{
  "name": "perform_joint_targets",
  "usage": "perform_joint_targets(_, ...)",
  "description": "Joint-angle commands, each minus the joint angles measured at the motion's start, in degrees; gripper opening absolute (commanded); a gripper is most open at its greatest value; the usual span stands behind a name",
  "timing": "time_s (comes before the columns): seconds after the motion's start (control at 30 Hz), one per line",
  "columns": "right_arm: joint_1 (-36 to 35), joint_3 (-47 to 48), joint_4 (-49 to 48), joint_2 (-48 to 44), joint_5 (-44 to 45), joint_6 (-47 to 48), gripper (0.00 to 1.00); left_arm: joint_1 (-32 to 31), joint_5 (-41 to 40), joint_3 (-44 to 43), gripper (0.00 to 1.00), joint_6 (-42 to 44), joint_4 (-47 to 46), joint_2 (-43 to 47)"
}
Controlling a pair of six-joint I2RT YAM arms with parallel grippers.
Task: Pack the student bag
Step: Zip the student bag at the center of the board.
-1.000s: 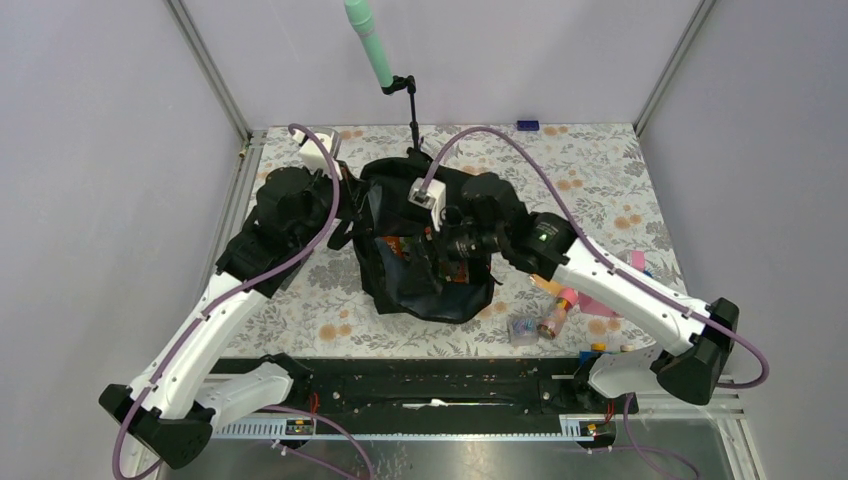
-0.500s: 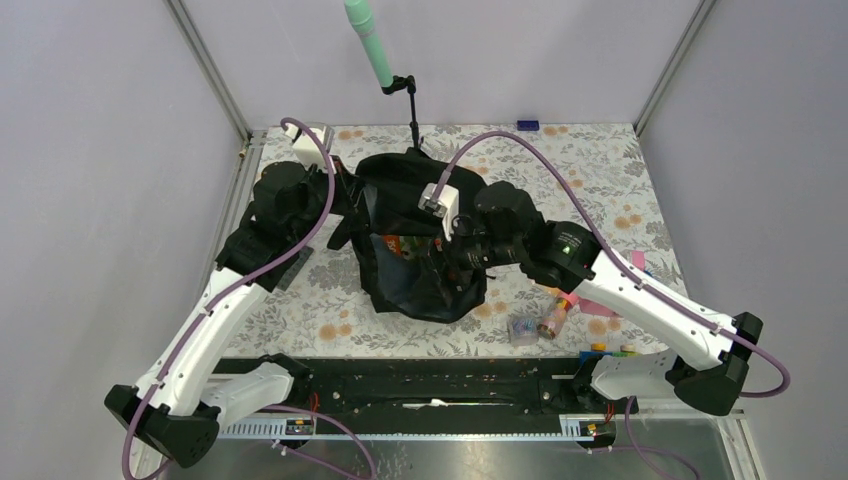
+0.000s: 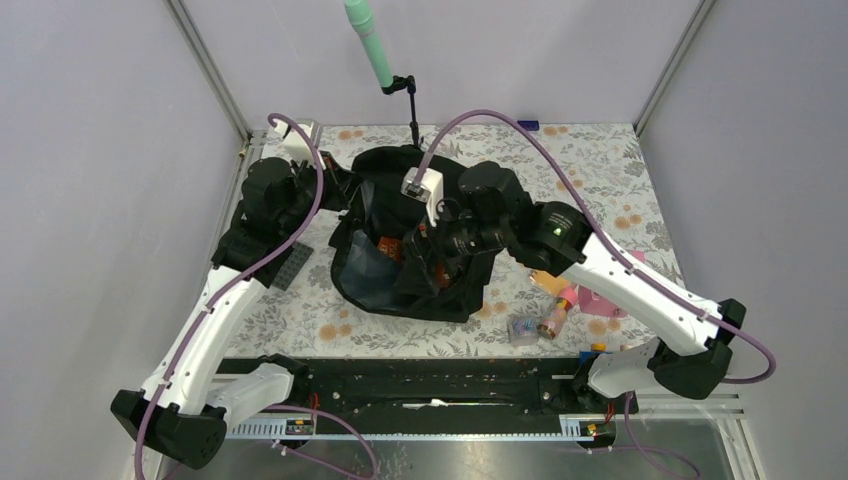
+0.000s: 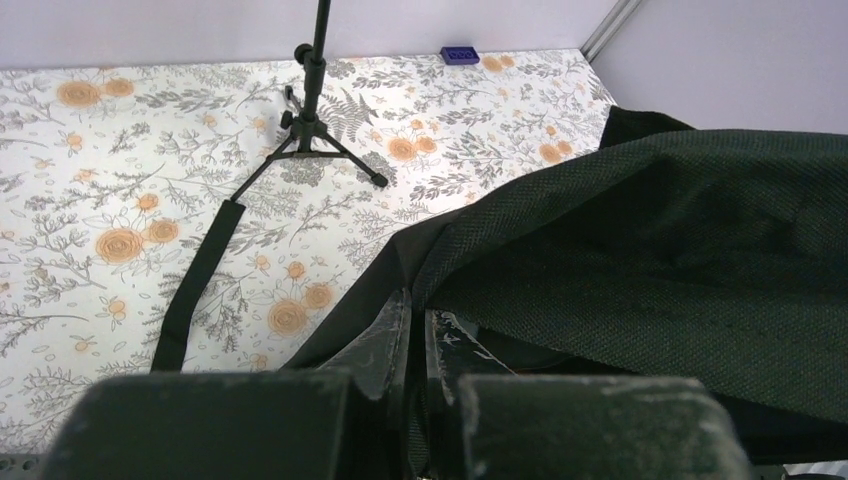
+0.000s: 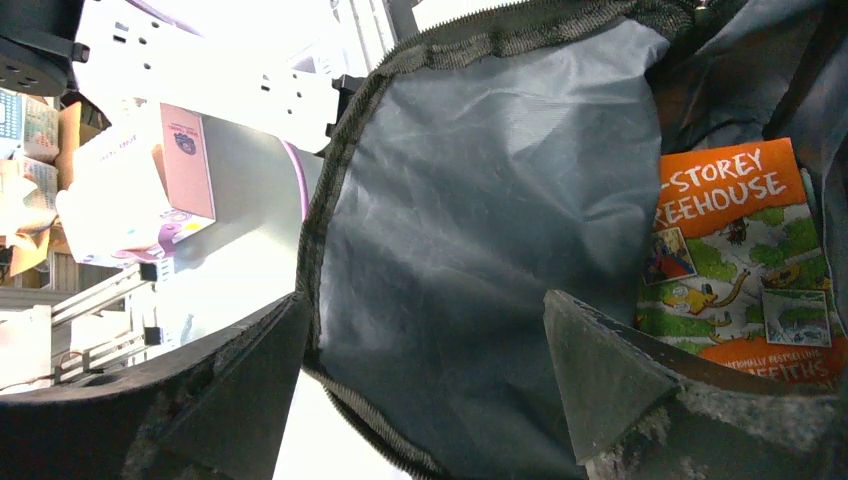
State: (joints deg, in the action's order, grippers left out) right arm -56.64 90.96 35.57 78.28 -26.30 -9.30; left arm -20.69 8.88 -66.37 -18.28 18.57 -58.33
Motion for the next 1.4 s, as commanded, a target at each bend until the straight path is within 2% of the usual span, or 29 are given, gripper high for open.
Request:
perform_joint_targets(0.0,-0.9,0.9,-9.6,1.5,1.4,2.9,0.94,2.1,2.4,1.3,0.00,-2.5,-10.5,1.4)
perform_joint_targets(0.07,-0.9,-1.9,-8.7,2.8,5.3,3.4,0.94,2.1,2.7,1.7,0.00,-2.3,-11.0,1.6)
perform_joint_targets(0.17,-0.9,-7.0,-9.2,3.3,8.0,2.9,0.99,2.3,2.7,1.8,0.00,-2.3,-11.1,1.6)
perform_joint_targets(0.4,-1.7,-14.9,-7.9,2.5,11.0,2.9,1.00,3.0,3.2,2.1,0.00,-2.5,-11.6,1.8)
perform_joint_targets(0.63,-4.0,-12.2,0.5,3.1,9.7,8.1,1.00,3.9,3.4,2.2,0.00,-2.7,-11.6,1.3)
perform_joint_targets(0.87,-11.4,-3.8,11.9,2.6,5.6,13.5,1.00,4.8,2.8,2.1,0.00,-2.8,-11.2,0.9)
perform_joint_targets(1.17,-12.8,1.4,10.3,-1.1,-6.1,11.0,0.98,5.7,3.0,2.1,0.00,-3.1,-11.1,0.4)
perform_joint_targets(1.3,-12.8,1.0,6.7,-4.8,-6.6,9.7,0.98,5.8,2.7,2.1,0.00,-3.0,-11.1,0.6)
perform_joint_targets(1.37,-12.8,1.4,6.2,-5.9,-3.1,7.8,0.98,5.9,2.5,2.1,0.00,-2.9,-11.1,0.7)
